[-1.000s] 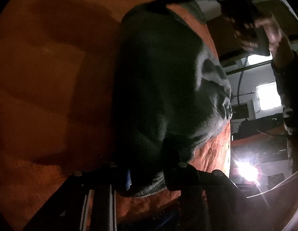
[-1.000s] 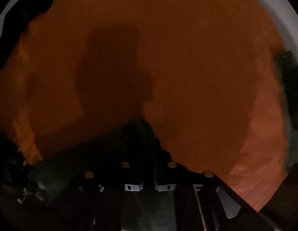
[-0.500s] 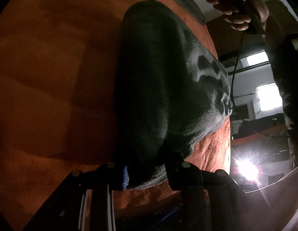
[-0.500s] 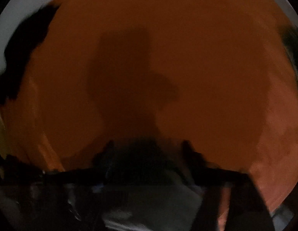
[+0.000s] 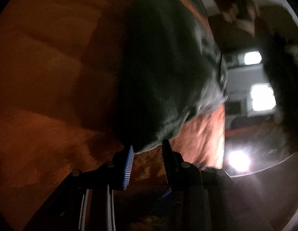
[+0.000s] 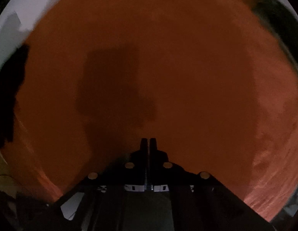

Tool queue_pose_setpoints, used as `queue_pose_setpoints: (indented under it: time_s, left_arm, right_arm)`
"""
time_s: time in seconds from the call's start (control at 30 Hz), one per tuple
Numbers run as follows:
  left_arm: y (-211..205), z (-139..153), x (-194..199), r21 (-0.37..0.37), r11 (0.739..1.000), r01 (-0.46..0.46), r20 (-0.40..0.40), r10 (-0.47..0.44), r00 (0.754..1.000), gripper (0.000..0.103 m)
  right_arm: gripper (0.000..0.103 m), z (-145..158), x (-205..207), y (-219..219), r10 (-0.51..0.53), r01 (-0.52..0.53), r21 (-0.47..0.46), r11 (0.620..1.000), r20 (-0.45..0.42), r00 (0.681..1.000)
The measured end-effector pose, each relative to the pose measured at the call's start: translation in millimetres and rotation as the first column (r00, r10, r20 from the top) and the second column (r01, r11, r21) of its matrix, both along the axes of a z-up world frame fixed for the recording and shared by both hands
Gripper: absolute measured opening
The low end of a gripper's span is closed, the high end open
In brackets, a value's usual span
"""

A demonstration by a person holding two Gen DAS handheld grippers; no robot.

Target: Fold clothes

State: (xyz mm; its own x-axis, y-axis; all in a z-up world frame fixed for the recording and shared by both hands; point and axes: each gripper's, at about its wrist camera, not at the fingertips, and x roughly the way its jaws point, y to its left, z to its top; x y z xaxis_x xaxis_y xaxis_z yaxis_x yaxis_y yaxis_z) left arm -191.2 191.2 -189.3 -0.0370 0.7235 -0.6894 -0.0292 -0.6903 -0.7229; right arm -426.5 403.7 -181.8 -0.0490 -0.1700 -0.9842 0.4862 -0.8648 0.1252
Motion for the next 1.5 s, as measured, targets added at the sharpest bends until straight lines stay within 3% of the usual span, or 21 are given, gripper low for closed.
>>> queue_pose_setpoints:
  time_s: [0.03, 0.1, 0.27, 0.4, 0.47, 0.5, 0.53, 0.57, 0.6, 0.63, 0.73, 0.83, 0.9, 0.97, 1.0, 1.13, 1.23, 1.3, 1.37, 1.43, 1.5]
  left_arm:
    - [-6, 3, -1, 0.018, 1.0, -0.017, 0.004, 0.017, 1.0, 0.043]
    - [-16, 10, -6, 0.048, 0.998, -0.044, 0.01, 0.044, 0.999, 0.05]
    - [-12, 17, -27, 0.063, 0.998, -0.025, -0.005, 0.025, 1.0, 0.054]
    - [12, 8, -50, -0.005, 0.999, 0.037, -0.055, -0.037, 0.998, 0.058]
    - [21, 0, -56, -0.065, 0.996, 0.057, -0.094, -0.063, 0.994, 0.028]
    - [24, -3, -58, -0.11, 0.992, 0.064, -0.125, -0.077, 0.989, 0.02]
    - [22, -8, -58, -0.169, 0.984, 0.056, -0.134, -0.08, 0.988, 0.02]
    - [16, -11, -59, -0.169, 0.984, 0.049, -0.118, -0.07, 0.991, 0.02]
    - [10, -13, -59, -0.156, 0.987, 0.043, -0.098, -0.058, 0.994, 0.02]
    - [3, -16, -60, -0.144, 0.989, 0.036, -0.077, -0.047, 0.996, 0.024]
    - [-11, -2, -66, -0.167, 0.986, 0.022, -0.067, -0.034, 0.997, 0.031]
    - [-16, 26, -84, -0.217, 0.976, -0.033, -0.12, 0.006, 0.993, 0.031]
    - [-10, 51, -97, -0.202, 0.978, -0.044, -0.18, 0.007, 0.984, 0.031]
    - [15, 70, -105, -0.169, 0.985, 0.033, -0.219, -0.07, 0.973, 0.032]
    - [33, 73, -104, -0.162, 0.983, 0.088, -0.234, -0.125, 0.964, 0.034]
    - [113, 61, -90, -0.221, 0.928, 0.299, -0.256, -0.351, 0.9, 0.04]
    - [147, 33, -74, -0.344, 0.87, 0.355, -0.256, -0.45, 0.856, 0.04]
    - [135, 28, -67, -0.335, 0.879, 0.339, -0.26, -0.432, 0.863, 0.04]
    - [115, 28, -61, -0.295, 0.9, 0.321, -0.256, -0.398, 0.881, 0.04]
    - [104, 29, -61, -0.263, 0.913, 0.313, -0.236, -0.376, 0.896, 0.039]
    - [93, 27, -62, -0.243, 0.918, 0.313, -0.228, -0.368, 0.902, 0.04]
  right_arm:
    - [0.019, 15, 12, 13, -0.01, 0.009, -0.03, 1.0, -0.038, 0.999]
    - [0.054, 42, 40, 40, -0.036, 0.026, -0.101, 0.995, -0.1, 0.994]
    - [0.055, 55, 155, 120, -0.158, 0.123, -0.298, 0.947, -0.097, 0.983]
    - [0.055, 30, 227, 161, -0.333, 0.271, -0.357, 0.894, -0.125, 0.934]
    - [0.055, 11, 251, 180, -0.379, 0.326, -0.301, 0.896, -0.136, 0.916]
    - [0.055, 2, 263, 187, -0.396, 0.352, -0.257, 0.9, -0.142, 0.907]
    - [0.054, -6, 274, 195, -0.413, 0.379, -0.213, 0.901, -0.15, 0.898]
    - [0.044, -14, 286, 208, -0.437, 0.411, -0.175, 0.895, -0.15, 0.887]
    - [0.015, -22, 299, 226, -0.47, 0.451, -0.145, 0.881, -0.142, 0.871]
    - [0.007, -27, 310, 244, -0.51, 0.493, -0.148, 0.857, -0.118, 0.852]
    - [0.004, -28, 332, 285, -0.626, 0.605, -0.27, 0.75, 0.007, 0.78]
    - [0.012, -9, 337, 292, -0.643, 0.605, -0.33, 0.725, -0.01, 0.765]
    - [0.038, 8, 335, 290, -0.64, 0.582, -0.353, 0.733, -0.067, 0.766]
    - [0.056, 21, 332, 278, -0.628, 0.552, -0.363, 0.75, -0.13, 0.767]
    - [0.057, 22, 327, 269, -0.617, 0.541, -0.354, 0.763, -0.148, 0.773]
    - [0.057, 19, 294, 291, -0.569, 0.511, -0.269, 0.816, -0.217, 0.793]
    - [0.057, 5, 245, 302, -0.581, 0.529, -0.273, 0.804, -0.171, 0.795]
    - [0.048, -5, 211, 308, -0.592, 0.543, -0.286, 0.789, -0.123, 0.796]
    - [0.02, -10, 191, 311, -0.598, 0.555, -0.272, 0.786, -0.11, 0.794]
    - [0.02, -14, 179, 316, -0.613, 0.574, -0.257, 0.778, -0.106, 0.783]
    - [0.02, -21, 174, 329, -0.664, 0.621, -0.283, 0.731, -0.083, 0.743]
